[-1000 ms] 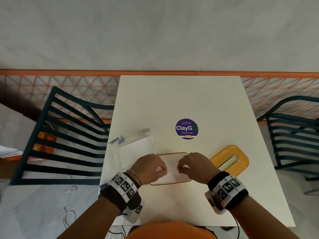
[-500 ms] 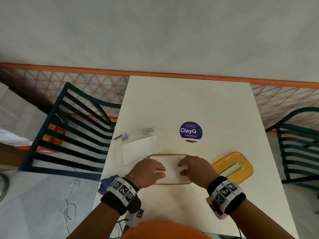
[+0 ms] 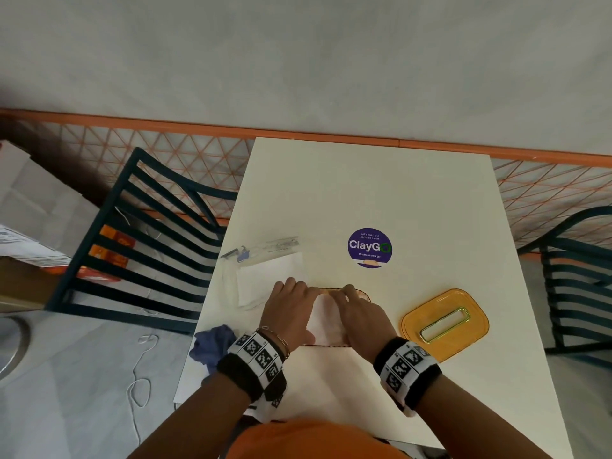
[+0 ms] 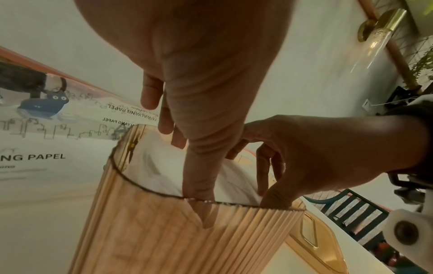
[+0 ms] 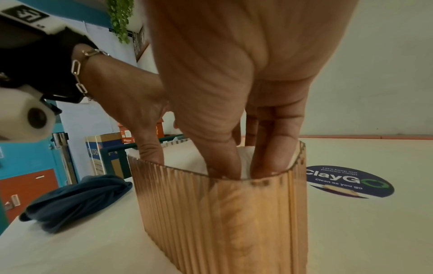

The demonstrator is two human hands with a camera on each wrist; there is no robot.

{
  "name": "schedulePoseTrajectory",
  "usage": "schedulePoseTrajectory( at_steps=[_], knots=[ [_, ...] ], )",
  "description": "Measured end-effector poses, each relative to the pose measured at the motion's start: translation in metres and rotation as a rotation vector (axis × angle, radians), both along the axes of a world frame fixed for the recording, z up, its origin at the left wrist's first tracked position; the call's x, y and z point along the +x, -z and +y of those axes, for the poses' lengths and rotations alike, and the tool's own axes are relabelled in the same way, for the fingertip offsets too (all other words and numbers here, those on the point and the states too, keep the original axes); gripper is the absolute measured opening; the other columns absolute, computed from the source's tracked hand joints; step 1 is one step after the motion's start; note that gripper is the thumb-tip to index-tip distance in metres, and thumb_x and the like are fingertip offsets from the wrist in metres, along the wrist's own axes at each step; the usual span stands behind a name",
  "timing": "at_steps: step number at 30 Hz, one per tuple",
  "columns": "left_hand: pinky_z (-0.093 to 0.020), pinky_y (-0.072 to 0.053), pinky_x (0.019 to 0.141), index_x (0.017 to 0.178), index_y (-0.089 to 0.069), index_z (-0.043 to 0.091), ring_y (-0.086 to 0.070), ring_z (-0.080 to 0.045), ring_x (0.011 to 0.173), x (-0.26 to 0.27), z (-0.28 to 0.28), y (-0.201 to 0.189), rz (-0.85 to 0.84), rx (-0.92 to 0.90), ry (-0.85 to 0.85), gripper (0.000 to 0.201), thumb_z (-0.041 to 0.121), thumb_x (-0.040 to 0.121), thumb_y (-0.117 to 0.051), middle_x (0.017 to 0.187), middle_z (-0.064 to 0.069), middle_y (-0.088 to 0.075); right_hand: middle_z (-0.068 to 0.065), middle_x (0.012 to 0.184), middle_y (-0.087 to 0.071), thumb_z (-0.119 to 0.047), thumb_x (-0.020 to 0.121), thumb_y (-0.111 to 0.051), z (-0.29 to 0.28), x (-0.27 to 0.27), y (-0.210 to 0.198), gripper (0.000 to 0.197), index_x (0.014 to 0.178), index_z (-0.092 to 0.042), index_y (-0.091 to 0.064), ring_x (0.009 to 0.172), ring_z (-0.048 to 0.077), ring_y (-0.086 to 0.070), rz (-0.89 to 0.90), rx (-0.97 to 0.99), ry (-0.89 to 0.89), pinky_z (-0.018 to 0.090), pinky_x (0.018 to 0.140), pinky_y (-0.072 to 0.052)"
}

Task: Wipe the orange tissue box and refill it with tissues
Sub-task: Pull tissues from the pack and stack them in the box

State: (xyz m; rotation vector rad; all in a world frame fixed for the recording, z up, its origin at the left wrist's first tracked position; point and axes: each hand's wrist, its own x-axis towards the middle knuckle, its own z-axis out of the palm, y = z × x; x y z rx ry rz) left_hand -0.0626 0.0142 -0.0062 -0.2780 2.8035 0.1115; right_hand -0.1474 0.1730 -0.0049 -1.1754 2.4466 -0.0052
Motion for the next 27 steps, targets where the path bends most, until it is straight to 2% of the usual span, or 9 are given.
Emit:
schedulePoseTrajectory(
  at_steps=[2,5,8,11,14,17,19,24,27],
  knots=[
    [-0.036,-0.034,0.098,0.135,-0.047,0.027,-0.045,-0.022,0.112,-0.004,-0.001,-0.001,-0.013,-0.027,-0.004,0.087,0.056,0.062,-0.084,0.121,0.004,-0.057,0.010,0.132,-0.043,-0.004,0.085,-0.069,-0.004,-0.001,0.000,0.068,0.145,-0.013,-0.038,0.089,0.029,-0.068,0.005,0.000,-0.009,0.035,0.062,-0.048],
    [-0.036,-0.033,0.097,0.134,-0.049,0.028,-0.045,-0.022,0.112,-0.007,-0.003,0.000,-0.018,-0.024,0.006,0.087,0.058,0.060,-0.084,0.119,0.004,-0.058,0.008,0.124,-0.045,-0.005,0.079,-0.074,-0.006,-0.004,-0.001,0.065,0.137,-0.013,-0.045,0.086,0.029,-0.067,0.003,0.009,-0.010,0.036,0.063,-0.052],
    [-0.037,-0.033,0.097,0.135,-0.049,0.031,-0.046,-0.022,0.113,-0.009,-0.005,0.002,0.009,0.006,0.010,0.087,0.062,0.060,-0.083,0.119,0.004,-0.058,0.007,0.123,-0.047,-0.009,0.075,-0.079,-0.003,-0.007,-0.003,0.067,0.134,-0.014,-0.048,0.085,0.030,-0.065,-0.023,-0.016,0.016,0.035,0.062,-0.049],
    [-0.035,-0.033,0.097,0.130,-0.053,0.036,-0.047,-0.020,0.112,-0.010,-0.007,0.003,0.065,0.076,-0.037,0.077,0.065,0.065,-0.080,0.118,0.007,-0.056,0.004,0.124,-0.049,-0.013,0.070,-0.082,0.003,-0.011,-0.002,0.068,0.131,-0.017,-0.052,0.082,0.031,-0.065,-0.068,-0.069,0.063,0.034,0.062,-0.049],
    [-0.032,-0.032,0.097,0.120,-0.059,0.036,-0.048,-0.017,0.109,-0.011,-0.009,0.004,0.130,0.147,-0.106,0.058,0.061,0.072,-0.078,0.115,0.009,-0.056,-0.003,0.122,-0.051,-0.019,0.078,-0.080,0.006,-0.016,0.001,0.055,0.126,-0.023,-0.055,0.083,0.027,-0.066,-0.113,-0.131,0.122,0.032,0.067,-0.051],
    [-0.031,-0.032,0.095,0.108,-0.064,0.035,-0.049,-0.016,0.106,-0.011,-0.011,0.006,0.181,0.176,-0.150,0.039,0.058,0.079,-0.074,0.110,0.010,-0.055,-0.005,0.119,-0.059,-0.023,0.091,-0.070,0.005,-0.020,0.004,0.033,0.122,-0.025,-0.060,0.089,0.022,-0.067,-0.113,-0.210,0.144,0.030,0.073,-0.054],
    [-0.031,-0.032,0.093,0.101,-0.066,0.034,-0.050,-0.017,0.104,-0.010,-0.012,0.007,0.216,0.193,-0.166,0.029,0.055,0.082,-0.073,0.107,0.010,-0.057,-0.005,0.113,-0.064,-0.025,0.096,-0.065,0.005,-0.022,0.006,0.023,0.118,-0.024,-0.064,0.089,0.021,-0.067,-0.099,-0.267,0.152,0.029,0.074,-0.054],
    [-0.033,-0.033,0.092,0.095,-0.070,0.033,-0.051,-0.016,0.100,-0.009,-0.014,0.009,0.264,0.206,-0.180,0.017,0.049,0.089,-0.068,0.099,0.012,-0.063,-0.006,0.095,-0.071,-0.021,0.094,-0.065,0.008,-0.023,0.010,0.009,0.101,-0.024,-0.072,0.078,0.020,-0.066,-0.069,-0.348,0.170,0.027,0.066,-0.052],
    [-0.033,-0.035,0.090,0.089,-0.071,0.033,-0.053,-0.015,0.095,-0.007,-0.013,0.009,0.296,0.209,-0.196,0.016,0.048,0.089,-0.067,0.091,0.013,-0.066,-0.009,0.090,-0.070,-0.020,0.091,-0.069,0.011,-0.024,0.013,0.006,0.094,-0.025,-0.072,0.075,0.018,-0.066,-0.077,-0.376,0.194,0.027,0.063,-0.052]
  ],
)
